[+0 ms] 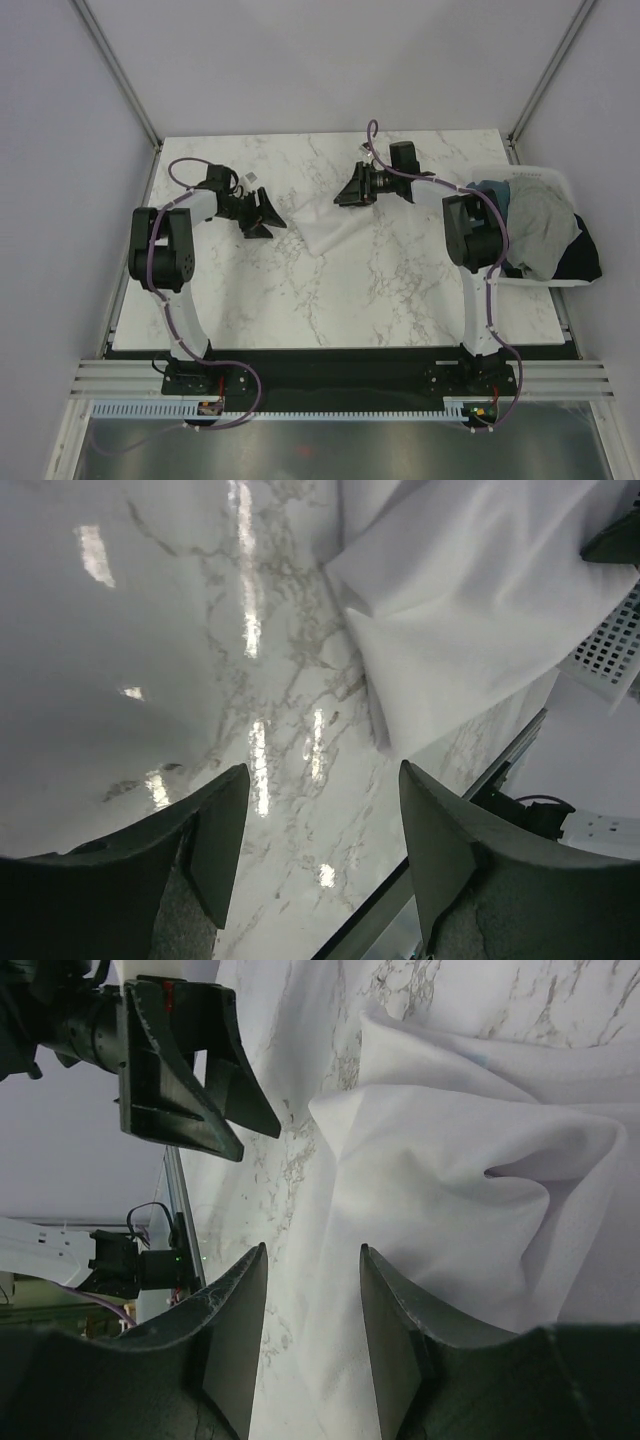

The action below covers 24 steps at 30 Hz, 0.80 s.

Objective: Fold and stack the t-shirts
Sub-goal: Neatly place the folded tshirt to the corner

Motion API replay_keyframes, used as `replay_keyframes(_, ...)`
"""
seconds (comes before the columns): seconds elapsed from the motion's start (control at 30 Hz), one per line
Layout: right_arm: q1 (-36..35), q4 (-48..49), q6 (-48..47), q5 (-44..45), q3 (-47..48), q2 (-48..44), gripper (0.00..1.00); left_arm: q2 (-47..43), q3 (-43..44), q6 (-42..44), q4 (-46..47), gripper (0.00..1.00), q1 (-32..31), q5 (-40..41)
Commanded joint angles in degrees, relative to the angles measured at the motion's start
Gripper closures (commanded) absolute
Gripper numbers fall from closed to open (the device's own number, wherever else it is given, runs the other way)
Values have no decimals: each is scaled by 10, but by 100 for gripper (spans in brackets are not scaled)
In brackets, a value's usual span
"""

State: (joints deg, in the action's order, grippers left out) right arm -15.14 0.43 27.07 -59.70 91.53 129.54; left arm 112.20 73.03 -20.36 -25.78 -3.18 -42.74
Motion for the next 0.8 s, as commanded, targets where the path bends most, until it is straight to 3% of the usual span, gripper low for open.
replay_keyframes(0.0, 4, 19, 2, -18, 12, 9, 50, 36, 13, -18, 13, 31, 12, -19)
replay_keyframes(0.17, 12, 2, -18, -3, 7, 19, 50, 92, 38, -18, 13, 31, 11, -19)
replay_keyframes(0.2, 13, 1, -22, 1, 6, 24, 50, 101, 44, -148, 118, 30, 11, -145)
replay_keyframes(0.77, 39, -38, -48, 36, -11, 50, 51, 197, 120, -160, 129, 31, -38, -157)
